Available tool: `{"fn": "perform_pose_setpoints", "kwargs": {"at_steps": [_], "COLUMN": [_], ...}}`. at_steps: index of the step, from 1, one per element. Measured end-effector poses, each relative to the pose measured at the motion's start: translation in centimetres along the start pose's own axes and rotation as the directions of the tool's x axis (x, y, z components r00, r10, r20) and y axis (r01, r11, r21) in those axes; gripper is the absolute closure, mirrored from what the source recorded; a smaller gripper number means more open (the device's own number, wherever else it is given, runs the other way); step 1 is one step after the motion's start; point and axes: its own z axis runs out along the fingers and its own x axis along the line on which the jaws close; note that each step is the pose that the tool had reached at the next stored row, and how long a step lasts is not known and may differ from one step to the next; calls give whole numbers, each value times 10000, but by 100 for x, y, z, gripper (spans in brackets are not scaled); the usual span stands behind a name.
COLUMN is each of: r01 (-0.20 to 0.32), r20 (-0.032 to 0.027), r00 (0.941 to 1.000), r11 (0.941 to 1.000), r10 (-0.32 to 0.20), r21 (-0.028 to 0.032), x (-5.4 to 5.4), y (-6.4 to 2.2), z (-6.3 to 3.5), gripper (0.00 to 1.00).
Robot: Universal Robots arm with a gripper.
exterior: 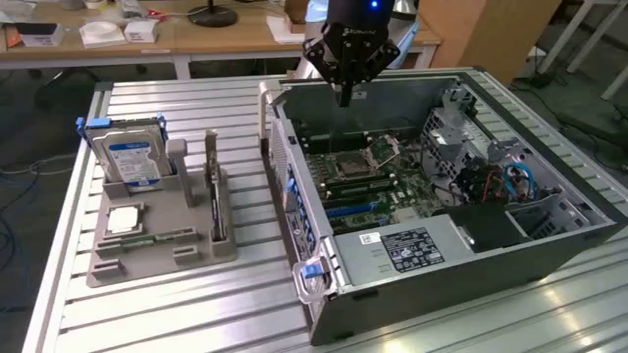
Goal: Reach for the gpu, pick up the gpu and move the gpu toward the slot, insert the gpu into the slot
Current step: 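Reach for the gpu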
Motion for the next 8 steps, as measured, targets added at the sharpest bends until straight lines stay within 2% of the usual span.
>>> {"fn": "perform_pose_setpoints", "kwargs": {"at_steps": [8], "r01": [0], "r20": [0], "r00": [10000], "r11": [10000], "r10": [0], "r21": [0], "x": [0], "y": [0], "z": [0], "gripper": [90]}}
